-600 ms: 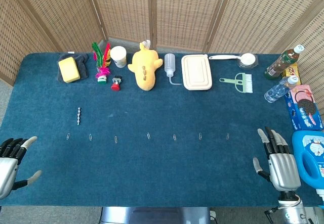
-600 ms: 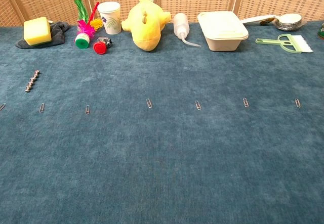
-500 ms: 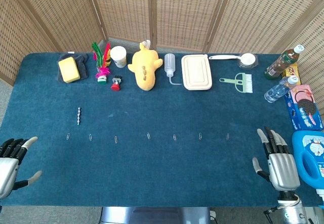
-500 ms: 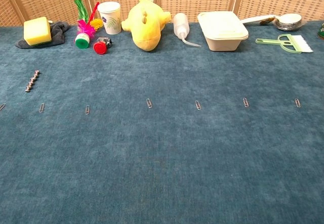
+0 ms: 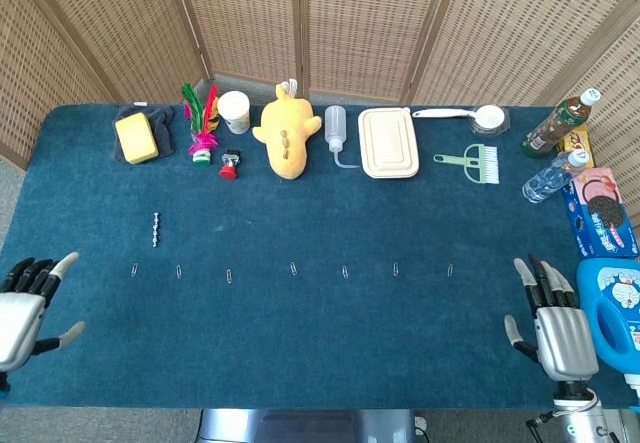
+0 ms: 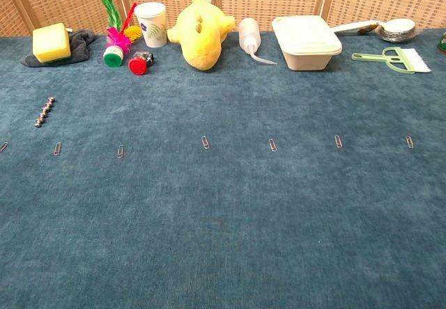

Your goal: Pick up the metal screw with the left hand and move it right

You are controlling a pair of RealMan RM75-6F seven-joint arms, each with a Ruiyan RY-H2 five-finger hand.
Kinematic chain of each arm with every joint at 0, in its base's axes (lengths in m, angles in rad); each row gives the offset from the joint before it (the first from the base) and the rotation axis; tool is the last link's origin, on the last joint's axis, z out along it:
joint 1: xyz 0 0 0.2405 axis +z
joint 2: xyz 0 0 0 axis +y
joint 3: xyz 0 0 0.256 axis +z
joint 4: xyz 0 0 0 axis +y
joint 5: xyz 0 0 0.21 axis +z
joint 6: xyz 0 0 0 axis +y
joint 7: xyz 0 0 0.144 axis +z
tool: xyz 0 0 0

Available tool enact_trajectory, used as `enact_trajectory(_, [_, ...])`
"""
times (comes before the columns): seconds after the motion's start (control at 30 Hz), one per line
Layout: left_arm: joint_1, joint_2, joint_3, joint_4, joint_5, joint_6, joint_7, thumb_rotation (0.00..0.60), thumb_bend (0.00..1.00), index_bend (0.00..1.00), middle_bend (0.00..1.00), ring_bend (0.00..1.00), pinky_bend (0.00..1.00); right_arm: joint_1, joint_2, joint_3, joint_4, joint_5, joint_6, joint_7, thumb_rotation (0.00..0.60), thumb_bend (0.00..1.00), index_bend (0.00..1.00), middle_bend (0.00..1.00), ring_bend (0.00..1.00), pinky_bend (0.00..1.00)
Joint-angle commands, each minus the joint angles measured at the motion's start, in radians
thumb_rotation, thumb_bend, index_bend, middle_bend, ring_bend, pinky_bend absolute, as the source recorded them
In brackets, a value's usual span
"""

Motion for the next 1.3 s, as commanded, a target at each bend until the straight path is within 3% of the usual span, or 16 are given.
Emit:
enact_trajectory(0.03, [-0.077,-0.014,-0.046,0.055,-0.041,-0.093,0.009,0.535,0.33,0.06,0.2,0.15,0.08,-0.009,0.001,-0.003,0.002,-0.001,0.011,0.005,0.6,0.44,0.03,0.05,0.02,0.12])
enact_trajectory(0.33, [-0.247,-0.075,-0.118,0.177,-0.166,-0.327,0.061,0.539,0.33,0.06,0.2,0.15,0.08,-0.033,0.015,-0.009,-0.006,0.004,0.035,0.002,0.6,0.44,0.03,0.05,0.02,0.12])
enact_trajectory(0.7, [-0.405,-0.184,-0.157,0.382,-0.269,-0.52,0.13,0.54,0.33,0.06,0.2,0.15,0.08,-0.045,0.013,-0.008,-0.013,0.019,0.035,-0.017,0.6,0.44,0.03,0.05,0.02,0.12])
enact_trajectory(1.07, [-0.466,-0.328,-0.157,0.544,-0.333,-0.548,0.196,0.505,0.33,0.0,0.13,0.07,0.07,-0.046,0.002,0.0,-0.008,0.042,0.022,-0.028,0.6,0.44,0.03,0.05,0.02,0.12])
enact_trajectory(1.3, [-0.485,-0.394,-0.16,0.602,-0.372,-0.528,0.267,0.382,0.33,0.0,0.04,0.0,0.01,-0.043,-0.004,0.007,-0.002,0.055,0.013,-0.027,0.6,0.44,0.03,0.05,0.02,0.12])
